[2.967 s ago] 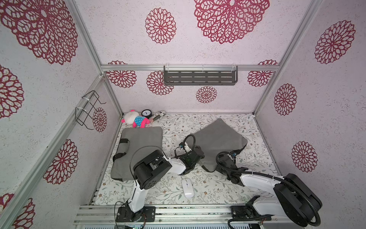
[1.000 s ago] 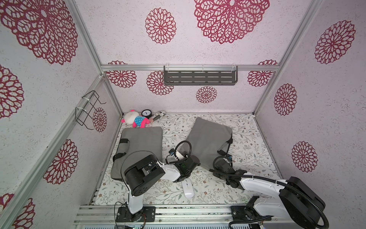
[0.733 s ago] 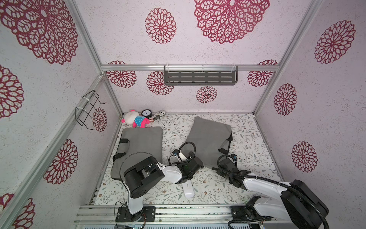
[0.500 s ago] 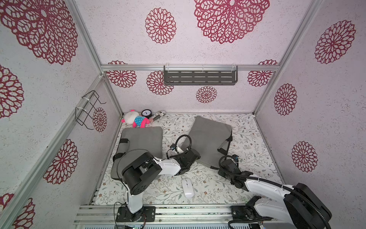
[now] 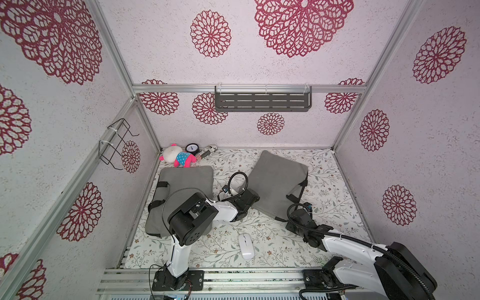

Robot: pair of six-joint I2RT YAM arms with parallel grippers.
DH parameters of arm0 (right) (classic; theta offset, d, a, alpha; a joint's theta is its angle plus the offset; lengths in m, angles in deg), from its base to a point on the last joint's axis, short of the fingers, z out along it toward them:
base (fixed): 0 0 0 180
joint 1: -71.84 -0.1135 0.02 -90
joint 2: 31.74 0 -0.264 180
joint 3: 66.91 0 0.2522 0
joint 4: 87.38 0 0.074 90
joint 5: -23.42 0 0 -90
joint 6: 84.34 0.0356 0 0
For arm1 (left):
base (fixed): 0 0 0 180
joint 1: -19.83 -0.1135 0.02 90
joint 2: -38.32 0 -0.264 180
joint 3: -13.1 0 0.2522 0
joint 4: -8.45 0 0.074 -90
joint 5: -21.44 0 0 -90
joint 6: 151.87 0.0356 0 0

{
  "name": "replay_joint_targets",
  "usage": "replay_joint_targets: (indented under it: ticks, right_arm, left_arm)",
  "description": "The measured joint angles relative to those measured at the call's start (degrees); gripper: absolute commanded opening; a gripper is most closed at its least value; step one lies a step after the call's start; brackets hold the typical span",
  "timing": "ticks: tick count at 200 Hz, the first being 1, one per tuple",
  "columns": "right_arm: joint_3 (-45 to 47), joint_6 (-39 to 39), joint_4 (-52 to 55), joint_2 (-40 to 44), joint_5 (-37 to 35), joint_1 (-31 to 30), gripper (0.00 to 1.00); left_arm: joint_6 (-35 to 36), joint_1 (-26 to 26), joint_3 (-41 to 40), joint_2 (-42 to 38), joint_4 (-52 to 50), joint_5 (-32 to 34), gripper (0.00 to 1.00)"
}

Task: Put the mouse into the laptop bag
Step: Unzip the zipper on the zippered laptop bag.

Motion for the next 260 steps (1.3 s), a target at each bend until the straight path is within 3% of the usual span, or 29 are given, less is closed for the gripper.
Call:
replay_joint_targets:
  ticks: [52,87,173,195,212,235,260]
  right_arm:
    - [-0.46,0.11,-0.44,-0.59,0.92,-5.99,0.00]
    - [-4.66,0.39,-1.09,-6.67,1.36,-9.68,0.00]
    - [-12.70,0.31,-1.73,-16.83,0.35,-10.62,0.00]
    - [-13.05,-0.11,-1.40,-17.14,0.07,-10.84,0.00]
    - [-13.18,-1.03,-1.64,-17.27,0.07,-11.43,0.21]
    - [-13.64,-2.32,-2.36,-17.14,0.44,-13.77,0.43]
    - [-13.73,-4.55,-2.19,-15.61,0.09,-16.61,0.61]
  left_arm:
    - [-0.11,-0.17,0.37,0.00,0.46,-0.42,0.00]
    - [-0.11,-0.20,0.37,0.00,0.55,-0.42,0.00]
    - [-0.07,-0.17,-0.39,-0.07,2.34,-0.02,0.00]
    - [0.17,-0.17,-0.52,-0.37,2.25,0.28,0.38]
    - [0.50,-0.04,-2.21,-2.14,1.14,0.02,0.63]
    - [1.75,0.76,-4.35,-6.86,-1.03,0.22,0.84]
    - [3.19,0.94,-6.51,-13.86,-2.78,2.08,0.94]
